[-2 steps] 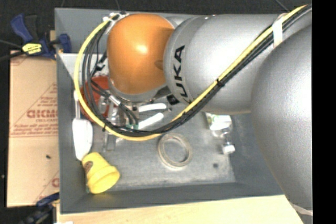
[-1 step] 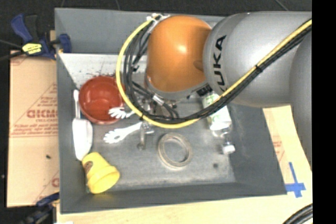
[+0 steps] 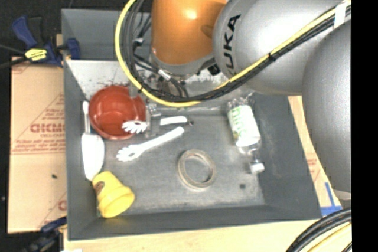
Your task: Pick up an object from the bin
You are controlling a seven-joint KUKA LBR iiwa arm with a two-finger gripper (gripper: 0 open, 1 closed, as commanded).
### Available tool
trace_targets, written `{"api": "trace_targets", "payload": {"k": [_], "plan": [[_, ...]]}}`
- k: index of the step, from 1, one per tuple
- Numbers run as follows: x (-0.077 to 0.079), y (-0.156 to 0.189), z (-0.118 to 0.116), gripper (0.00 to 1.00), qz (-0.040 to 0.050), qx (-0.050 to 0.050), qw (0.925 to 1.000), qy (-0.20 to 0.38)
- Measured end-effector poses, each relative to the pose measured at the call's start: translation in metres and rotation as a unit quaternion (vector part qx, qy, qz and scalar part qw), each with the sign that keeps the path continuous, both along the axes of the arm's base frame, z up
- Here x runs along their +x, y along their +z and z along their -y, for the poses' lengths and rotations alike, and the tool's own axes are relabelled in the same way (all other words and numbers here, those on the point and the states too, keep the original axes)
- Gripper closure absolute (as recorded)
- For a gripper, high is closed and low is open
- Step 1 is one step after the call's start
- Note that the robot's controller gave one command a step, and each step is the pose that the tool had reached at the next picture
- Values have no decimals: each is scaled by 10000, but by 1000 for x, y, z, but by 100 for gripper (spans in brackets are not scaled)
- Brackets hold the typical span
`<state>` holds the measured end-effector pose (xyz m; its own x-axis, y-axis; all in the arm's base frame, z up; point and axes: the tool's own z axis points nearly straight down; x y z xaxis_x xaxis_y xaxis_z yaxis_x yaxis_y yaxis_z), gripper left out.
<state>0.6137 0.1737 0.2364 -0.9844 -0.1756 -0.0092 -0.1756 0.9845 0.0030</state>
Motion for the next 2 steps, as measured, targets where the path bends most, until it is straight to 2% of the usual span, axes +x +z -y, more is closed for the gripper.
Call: {"api": "trace_targets", "payload": {"k": [1,2], "plan": [[-15,-40,30,0,-48,-36,9998,-192],[-53,-54,19,0,1,-9,9982,601]]}}
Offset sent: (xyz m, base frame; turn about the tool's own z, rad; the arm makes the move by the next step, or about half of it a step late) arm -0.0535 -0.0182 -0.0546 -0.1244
